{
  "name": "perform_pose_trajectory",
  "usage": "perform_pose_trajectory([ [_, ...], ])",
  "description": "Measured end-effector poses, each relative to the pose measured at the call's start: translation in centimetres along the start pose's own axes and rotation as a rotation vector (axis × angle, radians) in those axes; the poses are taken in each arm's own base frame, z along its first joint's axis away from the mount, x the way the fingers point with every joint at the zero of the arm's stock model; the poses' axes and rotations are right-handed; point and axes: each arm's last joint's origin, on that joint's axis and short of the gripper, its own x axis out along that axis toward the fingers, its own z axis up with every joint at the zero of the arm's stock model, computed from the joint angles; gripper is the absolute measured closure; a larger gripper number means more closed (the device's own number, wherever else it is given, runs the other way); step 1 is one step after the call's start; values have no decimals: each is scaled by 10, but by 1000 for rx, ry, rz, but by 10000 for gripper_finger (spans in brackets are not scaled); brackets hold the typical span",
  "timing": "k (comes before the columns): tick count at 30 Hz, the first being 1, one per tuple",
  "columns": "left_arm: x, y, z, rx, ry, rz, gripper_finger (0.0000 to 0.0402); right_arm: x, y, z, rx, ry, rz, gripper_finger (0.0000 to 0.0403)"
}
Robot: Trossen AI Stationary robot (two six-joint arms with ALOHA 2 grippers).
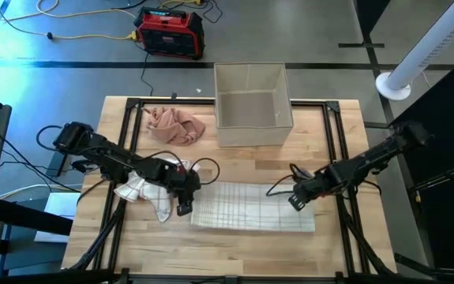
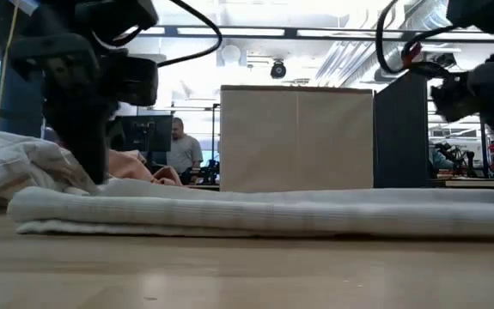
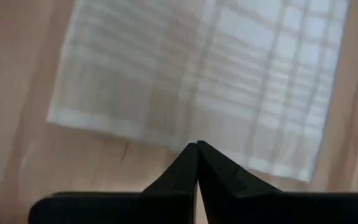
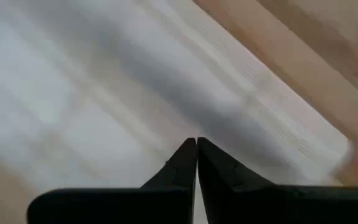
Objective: Fold towel
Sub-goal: Fold the white striped towel
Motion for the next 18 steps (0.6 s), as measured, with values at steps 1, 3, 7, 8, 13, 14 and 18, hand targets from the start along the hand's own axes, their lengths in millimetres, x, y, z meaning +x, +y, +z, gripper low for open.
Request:
perform_pose_trajectory([
  [1, -4, 0, 5, 14, -7, -2, 401, -10, 1, 2, 37, -20, 22, 403],
  [3, -12, 0, 8, 45, 0, 1, 401, -27, 8, 2, 129, -20, 83, 403],
  [7, -25, 3, 7, 100, 34, 14, 401, -50, 14, -4, 337, -14, 42, 403],
  [8, -29, 3, 6, 113, 35, 14, 401, -52, 16, -6, 370, -11, 27, 403],
  [13, -35, 6, -1, 172, 82, 36, 401, -46, 15, -18, 432, 11, -143, 402],
  [14, -36, 6, -1, 186, 82, 34, 401, -40, 15, -20, 428, 32, -159, 400],
  [18, -36, 6, -2, 221, 95, 36, 401, -19, 16, -27, 435, 117, -165, 373],
])
